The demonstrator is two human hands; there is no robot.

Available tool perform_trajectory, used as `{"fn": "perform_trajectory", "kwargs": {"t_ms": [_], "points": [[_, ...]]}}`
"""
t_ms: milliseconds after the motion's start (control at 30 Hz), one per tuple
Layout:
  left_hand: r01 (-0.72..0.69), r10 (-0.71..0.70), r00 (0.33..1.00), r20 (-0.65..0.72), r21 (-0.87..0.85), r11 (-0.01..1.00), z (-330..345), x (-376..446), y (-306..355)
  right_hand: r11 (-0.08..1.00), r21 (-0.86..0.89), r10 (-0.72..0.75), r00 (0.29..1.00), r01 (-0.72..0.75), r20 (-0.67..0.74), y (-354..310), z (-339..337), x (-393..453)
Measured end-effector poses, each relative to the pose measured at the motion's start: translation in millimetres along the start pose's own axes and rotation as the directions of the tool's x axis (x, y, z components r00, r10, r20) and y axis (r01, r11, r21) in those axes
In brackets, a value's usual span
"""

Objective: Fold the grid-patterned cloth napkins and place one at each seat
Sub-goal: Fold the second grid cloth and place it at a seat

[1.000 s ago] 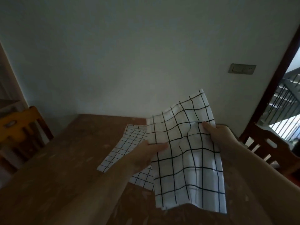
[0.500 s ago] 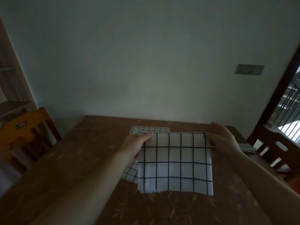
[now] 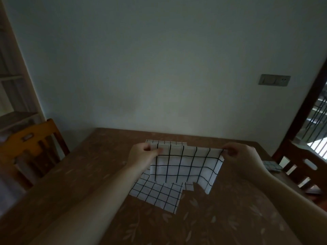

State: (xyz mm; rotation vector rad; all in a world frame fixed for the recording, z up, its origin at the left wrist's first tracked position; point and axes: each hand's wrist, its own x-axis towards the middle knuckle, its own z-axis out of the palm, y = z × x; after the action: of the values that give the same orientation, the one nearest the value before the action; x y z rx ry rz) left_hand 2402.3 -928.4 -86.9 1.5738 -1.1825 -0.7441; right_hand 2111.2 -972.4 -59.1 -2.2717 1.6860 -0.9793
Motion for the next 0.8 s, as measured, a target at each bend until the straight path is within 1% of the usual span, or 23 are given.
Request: {"fn": "perform_trajectory", "kwargs": {"t_ms": [67,133,167,200,233,267,333,367,400,433,467,500,533,567,633,700,733,800], "points": [[-0.001,0.001,1.0,0.006,0.026,1.0,-3.0,0.6,-1.1,1.0,0.021,0.003,1.0,-0.003,-0.003,-2.0,-3.5,2.4],[0.038,-0.039,0.999,0.004,0.046,0.998,-6.4,1.3,-4.1,0.995,0.1,-0.002,1.0,0.0,0.023,-7.4,-10.6,3.9],[0.051,-0.05,0.999,-0.018,0.067,0.996,-8.1,0.6,-4.1,0.988,0.154,-0.022,0.998,0.013,0.058,-12.1,-14.6,4.2],[0.027,-0.02,0.998,-0.064,0.109,0.994,-9.3,0.2,-3.7,0.98,0.196,-0.056,0.994,0.037,0.093,-17.9,-18.2,4.8],[-0.045,0.063,0.993,-0.101,0.17,0.984,-9.2,-0.8,-0.9,0.973,0.219,-0.098,0.988,0.071,0.116,-25.6,-21.3,5.0],[-0.134,0.162,0.982,-0.101,0.244,0.96,-6.1,-2.4,4.7,0.967,0.227,-0.146,0.981,0.115,0.129,-34.2,-22.6,5.6],[-0.314,0.343,0.939,0.002,0.406,0.858,8.8,-9.9,24.7,0.954,0.225,-0.237,0.957,0.197,0.166,-53.8,-21.6,7.0],[-0.39,0.4,0.913,0.078,0.456,0.8,18.1,-14.5,36.0,0.948,0.222,-0.27,0.944,0.227,0.188,-62.7,-20.1,8.6],[-0.458,0.44,0.885,0.153,0.458,0.762,26.4,-16.9,46.9,0.942,0.224,-0.296,0.933,0.25,0.202,-70.9,-18.9,10.4],[-0.511,0.461,0.859,0.224,0.427,0.746,32.3,-18.3,56.8,0.938,0.226,-0.311,0.928,0.264,0.207,-77.6,-18.6,11.9],[-0.563,0.486,0.826,0.286,0.357,0.745,35.5,-18.7,63.6,0.934,0.232,-0.321,0.925,0.273,0.202,-82.5,-19.3,13.1],[-0.585,0.504,0.806,0.311,0.281,0.761,37.2,-19.6,69.3,0.929,0.249,-0.322,0.928,0.273,0.186,-86.0,-20.6,13.8],[-0.585,0.516,0.799,0.309,0.199,0.786,37.4,-17.7,71.5,0.923,0.28,-0.316,0.935,0.263,0.162,-86.9,-21.9,13.4],[-0.571,0.522,0.807,0.276,0.137,0.81,35.8,-16.4,73.5,0.916,0.32,-0.298,0.944,0.242,0.141,-86.1,-23.2,11.9],[-0.501,0.483,0.853,0.2,0.05,0.864,31.3,-15.1,73.7,0.918,0.347,-0.251,0.958,0.19,0.14,-78.0,-24.6,7.0],[-0.414,0.419,0.896,0.147,-0.062,0.908,24.2,-12.4,70.2,0.943,0.296,-0.225,0.946,0.152,0.232,-65.7,-24.0,1.8],[-0.37,0.383,0.913,0.139,-0.111,0.922,20.9,-10.5,67.7,0.951,0.277,-0.215,0.941,0.14,0.262,-59.3,-23.5,-0.8],[-0.314,0.339,0.928,0.153,-0.168,0.934,13.4,-8.3,64.0,0.948,0.3,-0.186,0.952,0.108,0.243,-49.5,-25.4,-4.6]]}}
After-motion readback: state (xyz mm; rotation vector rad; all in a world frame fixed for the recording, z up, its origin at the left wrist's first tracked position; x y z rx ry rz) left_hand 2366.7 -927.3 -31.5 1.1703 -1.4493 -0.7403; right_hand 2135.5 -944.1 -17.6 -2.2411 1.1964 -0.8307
